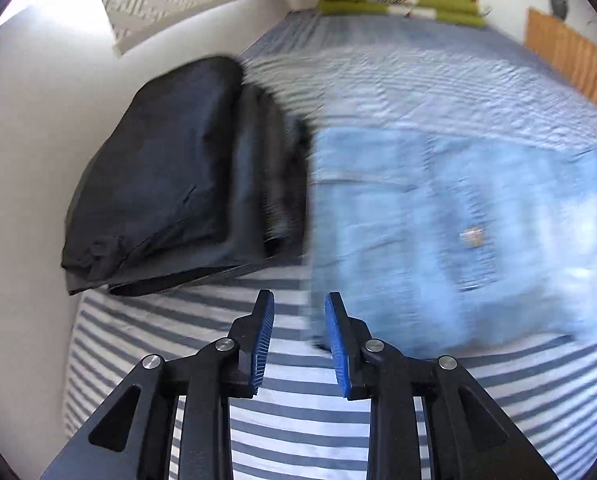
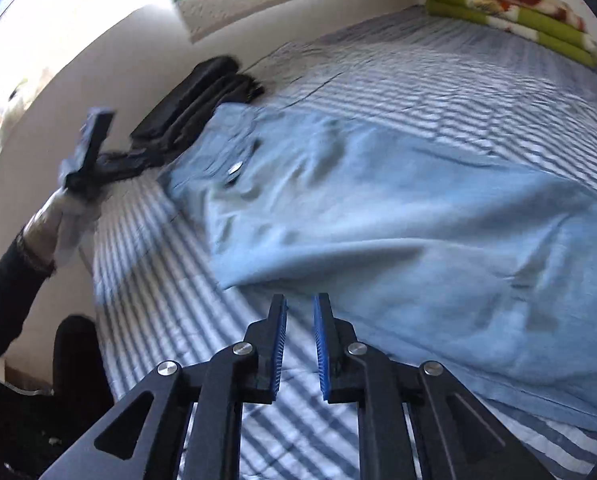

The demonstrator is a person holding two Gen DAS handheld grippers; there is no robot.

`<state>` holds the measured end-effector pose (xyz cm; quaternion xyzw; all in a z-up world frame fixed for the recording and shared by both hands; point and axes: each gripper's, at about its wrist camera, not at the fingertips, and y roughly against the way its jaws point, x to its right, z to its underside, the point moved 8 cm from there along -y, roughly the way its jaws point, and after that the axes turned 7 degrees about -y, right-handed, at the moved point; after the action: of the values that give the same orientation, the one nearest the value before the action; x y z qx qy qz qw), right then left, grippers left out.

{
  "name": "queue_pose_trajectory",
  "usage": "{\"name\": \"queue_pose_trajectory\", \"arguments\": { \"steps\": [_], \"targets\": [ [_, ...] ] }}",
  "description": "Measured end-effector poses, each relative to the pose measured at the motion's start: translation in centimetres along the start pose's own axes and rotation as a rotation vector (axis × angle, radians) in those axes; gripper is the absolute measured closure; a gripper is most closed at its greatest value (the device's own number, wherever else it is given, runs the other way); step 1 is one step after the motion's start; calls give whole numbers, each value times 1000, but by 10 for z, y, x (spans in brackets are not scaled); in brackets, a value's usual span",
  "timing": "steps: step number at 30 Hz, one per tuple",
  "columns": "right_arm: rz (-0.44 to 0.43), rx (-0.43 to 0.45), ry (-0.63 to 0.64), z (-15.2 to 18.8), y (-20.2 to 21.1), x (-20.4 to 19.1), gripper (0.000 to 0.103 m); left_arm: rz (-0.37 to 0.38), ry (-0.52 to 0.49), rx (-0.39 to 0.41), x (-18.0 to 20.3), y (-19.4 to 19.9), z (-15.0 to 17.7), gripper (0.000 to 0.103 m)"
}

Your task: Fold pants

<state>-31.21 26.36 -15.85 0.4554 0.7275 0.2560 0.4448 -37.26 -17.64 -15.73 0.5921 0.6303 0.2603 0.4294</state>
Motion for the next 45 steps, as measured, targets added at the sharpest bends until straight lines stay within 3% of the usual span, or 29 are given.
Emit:
{"name": "queue_pose_trajectory", "arguments": {
  "steps": [3, 5, 7, 8, 9, 11, 15, 17, 20, 22, 23, 24, 29, 34, 36, 38, 40, 43, 44, 45],
  "targets": [
    [89, 66, -174, -18, 10, 58, 89, 169, -111, 70, 63, 19, -29, 74],
    [112, 70, -250, -23, 7, 77, 87, 289, -205, 75, 121, 28, -43, 74],
    [132, 61, -302, -28, 4, 89, 87, 334, -272, 73, 161, 23, -65, 72],
    [139, 62, -305, -29, 1, 84, 87, 322, -300, 74, 174, 18, -74, 68],
    [137, 64, -302, -28, 2, 83, 87, 296, -317, 66, 182, 7, -87, 56],
    [158, 63, -286, -20, 5, 79, 87, 250, -316, 55, 185, -3, -98, 48],
    [234, 103, -275, 5, 13, 85, 87, 215, -316, 23, 189, -56, -144, 42],
    [255, 118, -311, 13, 13, 93, 87, 208, -388, 22, 209, -92, -170, 39],
    [293, 159, -365, 18, 15, 108, 87, 194, -478, 32, 237, -112, -183, 38],
    [330, 179, -374, 18, 17, 115, 87, 198, -489, 4, 244, -129, -188, 48],
    [346, 184, -368, 18, 19, 118, 87, 228, -487, -21, 247, -136, -188, 83],
    [354, 181, -368, 19, 19, 121, 87, 242, -482, -36, 248, -144, -189, 100],
    [346, 172, -430, 22, 17, 138, 82, 228, -477, -9, 247, -141, -190, 101],
    [431, 104, -394, 31, 7, 145, 82, 176, -455, 59, 235, -112, -198, 101],
    [464, 91, -376, 32, 6, 147, 84, 107, -439, 52, 226, -119, -202, 103],
    [444, 93, -400, 33, 9, 149, 84, -28, -403, -5, 212, -145, -202, 103],
    [444, 88, -409, 33, 13, 150, 84, -8, -367, -59, 206, -156, -197, 100],
    [405, 129, -416, 30, 26, 140, 81, 125, -351, -11, 216, -131, -188, 101],
    [343, 124, -421, 29, 26, 133, 81, 149, -379, -2, 224, -122, -183, 97],
    [282, 117, -427, 29, 24, 126, 81, 189, -415, -3, 233, -115, -175, 81]
  ]
}}
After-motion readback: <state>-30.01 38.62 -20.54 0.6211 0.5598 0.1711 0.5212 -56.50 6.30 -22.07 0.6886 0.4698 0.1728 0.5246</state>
